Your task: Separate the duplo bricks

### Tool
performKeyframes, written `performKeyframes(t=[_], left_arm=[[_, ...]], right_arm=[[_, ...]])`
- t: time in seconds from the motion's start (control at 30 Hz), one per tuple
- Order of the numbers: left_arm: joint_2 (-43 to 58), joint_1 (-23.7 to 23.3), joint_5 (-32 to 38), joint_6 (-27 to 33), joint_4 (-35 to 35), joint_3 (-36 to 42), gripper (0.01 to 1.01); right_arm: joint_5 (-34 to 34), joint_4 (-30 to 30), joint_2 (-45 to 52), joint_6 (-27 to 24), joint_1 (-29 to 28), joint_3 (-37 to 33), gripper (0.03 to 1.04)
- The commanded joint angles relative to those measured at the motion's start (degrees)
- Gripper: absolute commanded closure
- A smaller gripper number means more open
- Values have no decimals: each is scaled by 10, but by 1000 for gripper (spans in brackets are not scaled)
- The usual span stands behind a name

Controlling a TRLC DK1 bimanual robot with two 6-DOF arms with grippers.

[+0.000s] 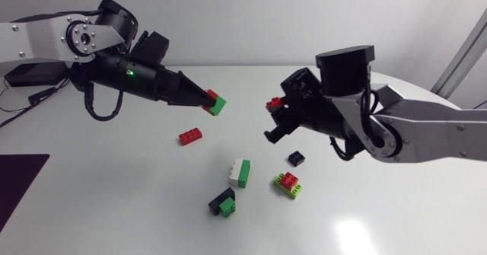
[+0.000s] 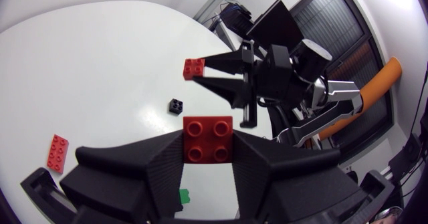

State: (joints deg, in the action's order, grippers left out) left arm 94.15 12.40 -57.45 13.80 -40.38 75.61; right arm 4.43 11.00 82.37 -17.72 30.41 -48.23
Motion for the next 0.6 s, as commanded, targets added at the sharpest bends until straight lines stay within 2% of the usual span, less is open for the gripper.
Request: performKeyframes(t=[0.0,0.13,0.57], left_arm=[[18,-5,6,-11,14,-19,815],[30,-12,12,-11,28,-24,813],[19,-44,12,0,40,-58,811]], right_arm=[[-16,18,45,22,-16,-12,687],[-33,29,114,35,-16,-51,684],[-71,15,365,69,-46,-268,675]])
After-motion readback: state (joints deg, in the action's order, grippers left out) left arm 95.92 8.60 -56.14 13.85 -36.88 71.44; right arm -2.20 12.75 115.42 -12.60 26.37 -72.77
